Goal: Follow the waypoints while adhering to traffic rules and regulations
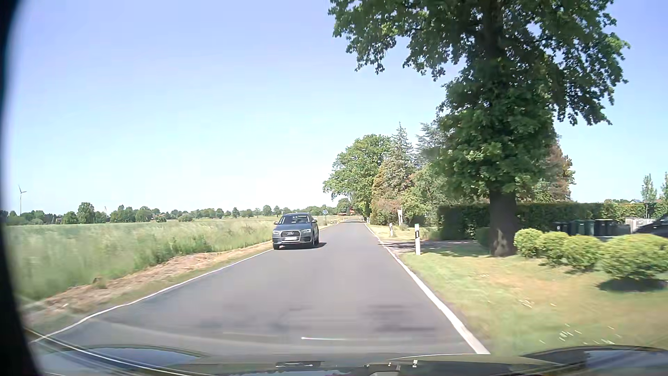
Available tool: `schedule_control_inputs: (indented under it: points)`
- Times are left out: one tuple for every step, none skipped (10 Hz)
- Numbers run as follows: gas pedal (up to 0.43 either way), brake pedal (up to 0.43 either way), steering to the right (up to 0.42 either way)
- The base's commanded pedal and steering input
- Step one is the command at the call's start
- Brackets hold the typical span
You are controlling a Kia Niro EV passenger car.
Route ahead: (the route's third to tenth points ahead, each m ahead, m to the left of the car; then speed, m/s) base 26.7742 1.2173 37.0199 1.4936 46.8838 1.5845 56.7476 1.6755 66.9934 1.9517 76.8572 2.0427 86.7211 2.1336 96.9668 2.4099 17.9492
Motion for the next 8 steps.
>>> schedule_control_inputs:
  points:
    - [0.197,0.0,-0.003]
    - [0.197,0.0,-0.004]
    - [0.22,0.0,-0.003]
    - [0.209,0.0,-0.003]
    - [0.22,0.0,-0.003]
    - [0.22,0.0,-0.004]
    - [0.22,0.0,-0.003]
    - [0.22,0.0,-0.003]
